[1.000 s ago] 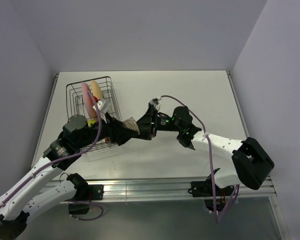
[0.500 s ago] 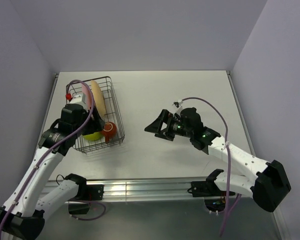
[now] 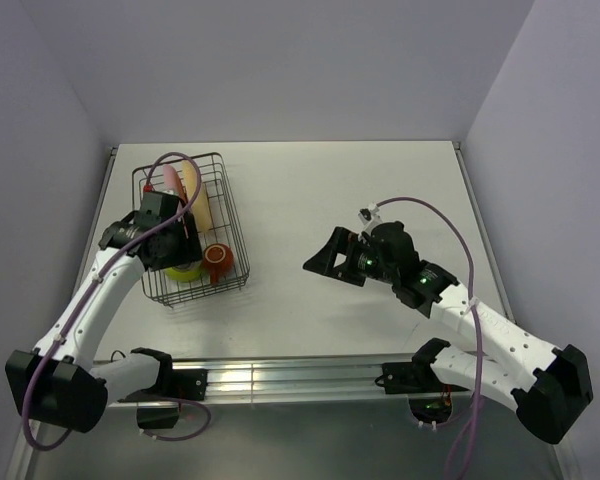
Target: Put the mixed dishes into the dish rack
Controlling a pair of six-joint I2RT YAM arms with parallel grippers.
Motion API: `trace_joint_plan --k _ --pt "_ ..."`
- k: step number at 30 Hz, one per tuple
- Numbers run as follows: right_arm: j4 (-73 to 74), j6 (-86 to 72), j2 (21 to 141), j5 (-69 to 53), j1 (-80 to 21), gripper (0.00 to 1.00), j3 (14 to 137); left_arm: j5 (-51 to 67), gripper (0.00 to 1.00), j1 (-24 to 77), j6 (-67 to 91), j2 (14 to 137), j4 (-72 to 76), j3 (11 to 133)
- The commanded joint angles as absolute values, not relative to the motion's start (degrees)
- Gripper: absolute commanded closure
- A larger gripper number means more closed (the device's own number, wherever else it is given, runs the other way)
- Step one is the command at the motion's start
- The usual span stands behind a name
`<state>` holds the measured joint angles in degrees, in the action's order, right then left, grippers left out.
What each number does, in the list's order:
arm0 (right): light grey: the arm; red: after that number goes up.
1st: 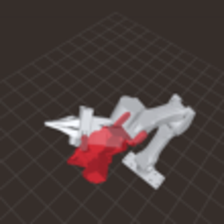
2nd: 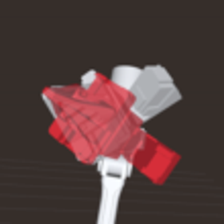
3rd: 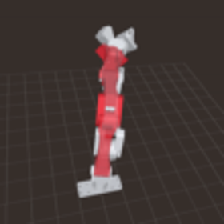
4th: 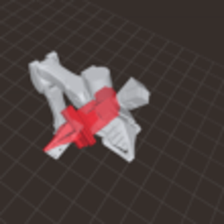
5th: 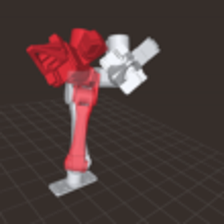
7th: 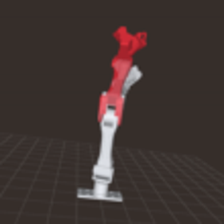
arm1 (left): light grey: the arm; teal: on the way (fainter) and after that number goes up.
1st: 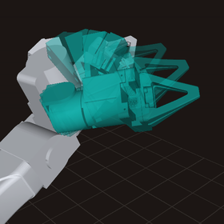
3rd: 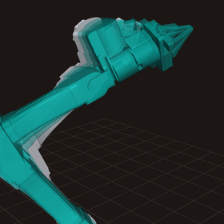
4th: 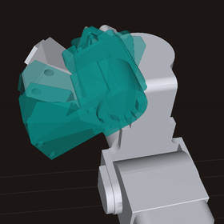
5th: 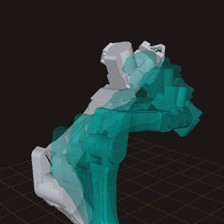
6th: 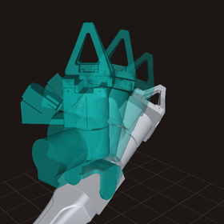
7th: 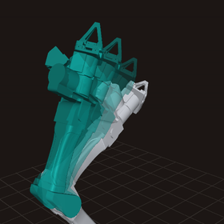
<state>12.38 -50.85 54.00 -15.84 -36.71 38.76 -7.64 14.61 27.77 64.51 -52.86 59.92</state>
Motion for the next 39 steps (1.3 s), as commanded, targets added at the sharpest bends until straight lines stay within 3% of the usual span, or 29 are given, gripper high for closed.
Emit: trace_joint_plan --k 1,14,32,36,37,39 --pt "13.62 -48.96 52.03 -14.59 -36.3 0.0 39.37 -8.62 1.0 13.62 25.84 67.14 -53.97 61.44" --pt "14.24 -47.9 51.42 -15.29 -36.12 0.0 39.2 -6.68 1.0 13.8 26.1 76.64 -53.61 59.59" --pt "12.75 -46.23 53.35 -17.67 -35.16 0.0 37.36 -12.75 1.0 16.87 31.2 84.81 -55.55 58.45" --pt "12.66 -45.88 53.44 -17.67 -35.07 0.0 37.0 -14.58 0.65 16.87 32.34 86.75 -56.95 59.68" --pt "12.66 -45.79 53.44 -17.58 -34.98 0.0 36.91 -15.46 0.45 16.87 32.52 86.66 -57.13 59.76" --pt "12.66 -45.44 53.61 -17.67 -34.98 0.0 36.65 -15.99 0.16 16.87 32.69 86.22 -57.13 59.77"
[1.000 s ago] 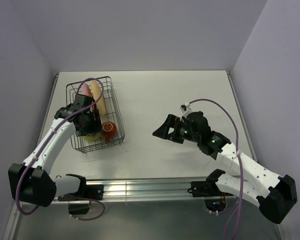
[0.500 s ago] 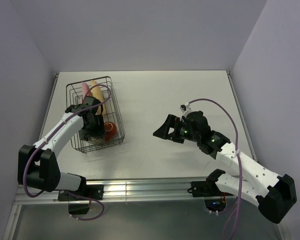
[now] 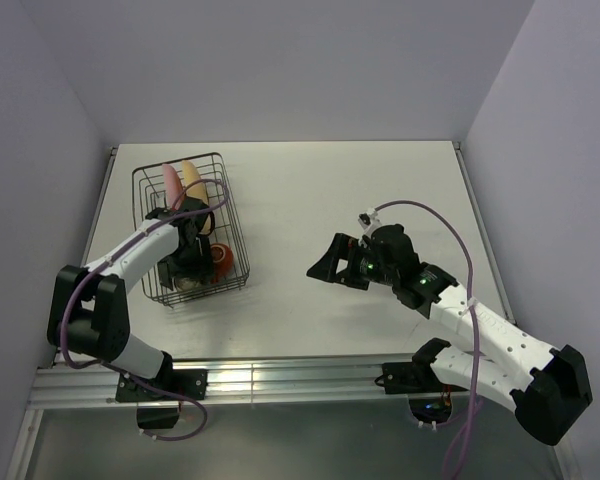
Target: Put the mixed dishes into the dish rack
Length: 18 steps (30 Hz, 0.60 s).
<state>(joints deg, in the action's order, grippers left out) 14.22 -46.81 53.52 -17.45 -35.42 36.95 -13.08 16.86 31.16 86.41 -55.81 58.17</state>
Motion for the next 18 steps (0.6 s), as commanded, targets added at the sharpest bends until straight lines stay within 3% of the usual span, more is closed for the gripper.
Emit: trace_joint_plan --k 1,3,18 --pt "12.57 -45.35 53.7 -17.49 -34.98 0.0 36.56 -16.52 0.11 16.87 32.96 85.96 -57.13 59.85" --pt "12.66 -45.09 53.88 -17.32 -34.98 0.0 36.3 -17.05 0.01 16.87 33.48 84.99 -57.31 60.29" --pt "14.06 -42.98 53.53 -16.17 -34.98 0.0 36.3 -13.8 0.01 18.11 35.86 69.44 -56.25 62.04"
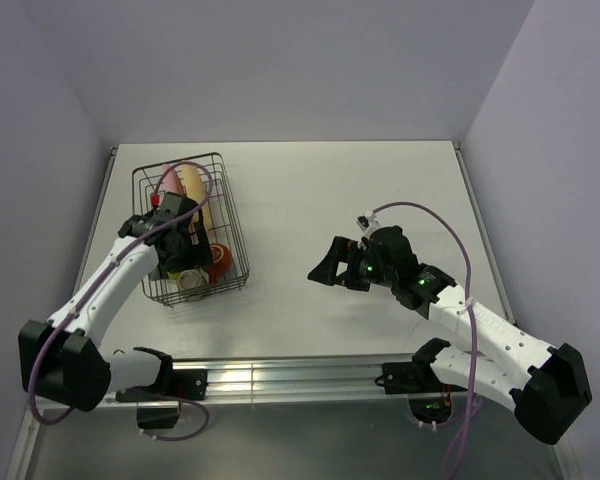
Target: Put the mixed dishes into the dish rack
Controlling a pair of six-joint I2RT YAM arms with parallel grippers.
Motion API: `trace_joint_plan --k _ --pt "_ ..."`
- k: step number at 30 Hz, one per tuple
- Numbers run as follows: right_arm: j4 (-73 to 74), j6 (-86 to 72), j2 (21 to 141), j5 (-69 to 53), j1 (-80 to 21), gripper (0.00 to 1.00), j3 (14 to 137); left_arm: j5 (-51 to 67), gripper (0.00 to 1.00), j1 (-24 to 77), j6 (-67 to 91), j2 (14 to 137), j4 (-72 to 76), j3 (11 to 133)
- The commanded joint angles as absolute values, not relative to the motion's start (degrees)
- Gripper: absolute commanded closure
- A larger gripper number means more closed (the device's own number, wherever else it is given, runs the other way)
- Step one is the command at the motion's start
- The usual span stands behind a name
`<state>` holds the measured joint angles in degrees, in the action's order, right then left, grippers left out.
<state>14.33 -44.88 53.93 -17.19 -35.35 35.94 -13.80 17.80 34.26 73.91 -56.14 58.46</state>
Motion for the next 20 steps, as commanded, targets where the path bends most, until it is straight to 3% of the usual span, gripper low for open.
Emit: trace_joint_plan --k 1,8,14,20 --pt "14.06 -42.8 53.44 -16.17 -34.98 0.0 36.3 -13.8 0.01 18.11 36.12 68.13 -56.42 62.75" --pt "11.6 -41.22 51.16 -17.4 -35.07 0.0 34.9 -0.03 0.01 18.19 37.35 52.77 -48.98 64.35" --pt "8.1 -42.36 46.42 -16.88 -34.98 0.0 30.25 26.13 0.01 18.19 46.12 39.49 -22.89 52.07" --pt "0.72 -45.34 39.22 -18.63 -34.98 0.0 23.13 38.22 0.01 18.19 64.4 27.89 12.61 32.83"
